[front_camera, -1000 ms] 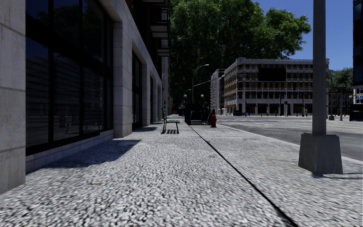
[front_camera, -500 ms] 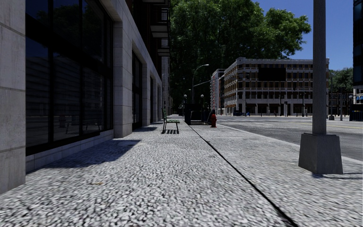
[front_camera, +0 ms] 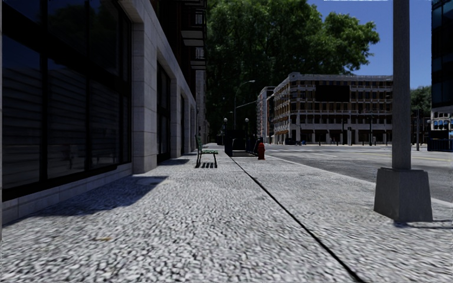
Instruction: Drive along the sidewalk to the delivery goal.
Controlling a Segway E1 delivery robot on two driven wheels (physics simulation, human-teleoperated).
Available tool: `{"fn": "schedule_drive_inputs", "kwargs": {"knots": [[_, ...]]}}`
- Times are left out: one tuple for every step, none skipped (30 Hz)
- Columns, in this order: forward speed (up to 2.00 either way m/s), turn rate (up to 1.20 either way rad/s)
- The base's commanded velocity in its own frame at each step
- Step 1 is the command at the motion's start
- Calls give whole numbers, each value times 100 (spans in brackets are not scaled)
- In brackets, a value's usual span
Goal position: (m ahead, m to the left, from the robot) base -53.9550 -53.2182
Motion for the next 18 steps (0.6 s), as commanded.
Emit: {"fn": "schedule_drive_inputs", "kwargs": {"knots": [[58, -34], [59, -34], [59, -34], [59, -34], [59, -38], [60, -41], [60, -45], [60, -45], [60, -46], [61, -46], [61, -46], [61, -46], [61, -46], [62, -46], [65, -46], [68, -46], [68, -46], [68, -47]]}}
